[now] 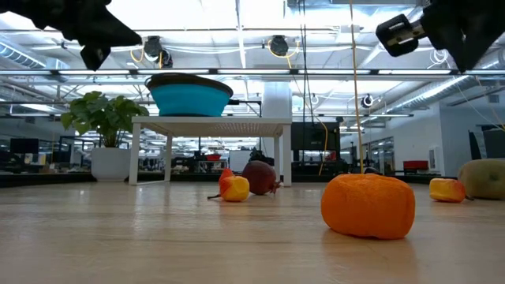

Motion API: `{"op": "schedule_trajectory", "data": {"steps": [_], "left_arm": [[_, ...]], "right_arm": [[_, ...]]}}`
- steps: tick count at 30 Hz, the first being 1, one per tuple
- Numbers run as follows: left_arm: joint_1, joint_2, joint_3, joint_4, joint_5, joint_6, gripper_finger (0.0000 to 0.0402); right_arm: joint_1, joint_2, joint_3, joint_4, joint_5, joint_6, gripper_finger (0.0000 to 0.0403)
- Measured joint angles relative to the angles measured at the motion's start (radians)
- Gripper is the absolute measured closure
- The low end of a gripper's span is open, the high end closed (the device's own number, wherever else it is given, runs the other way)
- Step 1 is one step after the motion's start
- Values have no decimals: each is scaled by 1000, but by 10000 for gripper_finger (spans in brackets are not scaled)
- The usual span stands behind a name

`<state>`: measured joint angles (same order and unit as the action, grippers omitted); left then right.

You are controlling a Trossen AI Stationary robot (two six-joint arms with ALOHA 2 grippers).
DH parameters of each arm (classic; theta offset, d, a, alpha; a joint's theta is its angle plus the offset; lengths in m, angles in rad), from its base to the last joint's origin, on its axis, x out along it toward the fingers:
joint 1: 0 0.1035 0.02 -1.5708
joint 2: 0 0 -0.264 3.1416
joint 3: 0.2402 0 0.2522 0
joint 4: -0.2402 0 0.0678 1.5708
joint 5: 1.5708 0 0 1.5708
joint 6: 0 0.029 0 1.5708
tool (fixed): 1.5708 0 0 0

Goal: Pick & Place Fruit
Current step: Put the kiwi into the strainer bowl on the shelf

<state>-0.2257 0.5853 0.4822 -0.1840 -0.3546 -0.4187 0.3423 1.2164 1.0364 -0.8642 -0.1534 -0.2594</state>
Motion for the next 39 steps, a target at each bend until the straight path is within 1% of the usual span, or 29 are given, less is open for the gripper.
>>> {"op": "schedule_trajectory", "data": {"steps": [5,7,11,14,18,21,24,27,30,34,39], "left_arm": [[-37,-23,-9,6,-39,50,395],[-52,-32,-9,1,-40,70,396],[-80,-47,-9,-7,-40,107,399],[-93,-61,-9,-24,-40,130,395],[-98,-92,-9,-85,-40,149,400],[-98,-120,-12,-109,-41,153,396],[-98,-160,-58,-78,-42,175,393],[-98,-210,-133,-10,-41,174,396],[-98,-264,-211,57,-41,170,400],[-98,-335,-292,100,-41,148,393],[-98,-400,-335,107,-41,171,393]], "right_arm": [[7,84,62,-150,14,-77,395],[7,105,70,-185,45,-98,391],[7,129,70,-224,148,-107,380],[7,136,70,-236,179,-104,372],[7,136,70,-247,178,-96,363],[7,136,70,-257,172,-93,355],[7,136,70,-273,144,-57,344],[7,136,70,-287,123,-13,328],[7,136,70,-304,122,10,305],[7,136,70,-322,121,46,267],[7,136,70,-327,70,39,214]]}}
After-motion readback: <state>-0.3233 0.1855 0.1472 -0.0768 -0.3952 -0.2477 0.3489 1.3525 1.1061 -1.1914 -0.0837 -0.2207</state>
